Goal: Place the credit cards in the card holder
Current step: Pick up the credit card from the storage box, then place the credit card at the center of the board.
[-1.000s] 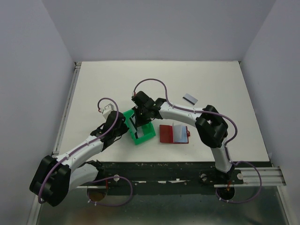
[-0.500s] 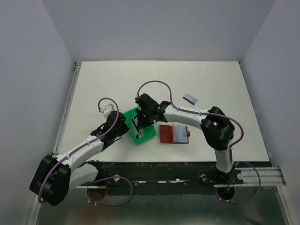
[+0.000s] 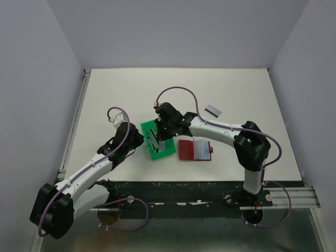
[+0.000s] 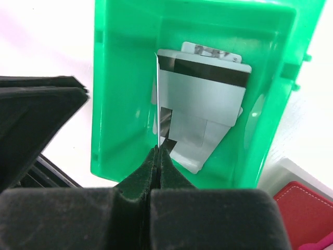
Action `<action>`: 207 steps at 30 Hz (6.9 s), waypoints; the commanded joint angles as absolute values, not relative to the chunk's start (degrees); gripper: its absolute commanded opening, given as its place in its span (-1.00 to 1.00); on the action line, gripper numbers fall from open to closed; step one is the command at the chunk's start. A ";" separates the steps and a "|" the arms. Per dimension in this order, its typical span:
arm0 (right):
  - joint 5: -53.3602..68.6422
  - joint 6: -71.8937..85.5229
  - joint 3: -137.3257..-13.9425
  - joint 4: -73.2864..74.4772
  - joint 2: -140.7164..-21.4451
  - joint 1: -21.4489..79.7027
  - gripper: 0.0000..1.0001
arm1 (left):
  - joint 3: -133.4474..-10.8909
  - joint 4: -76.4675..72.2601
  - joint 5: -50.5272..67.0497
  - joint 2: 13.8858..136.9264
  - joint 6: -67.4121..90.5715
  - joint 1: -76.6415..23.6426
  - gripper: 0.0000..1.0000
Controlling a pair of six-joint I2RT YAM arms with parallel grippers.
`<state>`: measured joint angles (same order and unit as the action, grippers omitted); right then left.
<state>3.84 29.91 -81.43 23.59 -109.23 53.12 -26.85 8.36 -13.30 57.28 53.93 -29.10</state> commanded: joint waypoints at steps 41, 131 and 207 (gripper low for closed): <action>36.46 43.85 -61.08 -8.35 -86.84 40.96 -0.99 | -26.98 -6.85 7.03 42.10 48.87 -21.80 0.03; 32.34 36.30 -61.70 5.54 -78.75 40.69 0.03 | -13.89 -50.01 28.48 55.55 87.72 -21.80 -0.97; 28.04 37.97 -62.58 8.70 -81.39 40.69 -0.45 | -13.01 -61.00 28.74 62.75 92.20 -21.88 -0.53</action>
<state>30.37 39.33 -61.17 6.31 -82.70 40.56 -13.37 -58.04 29.23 63.07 91.66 -21.82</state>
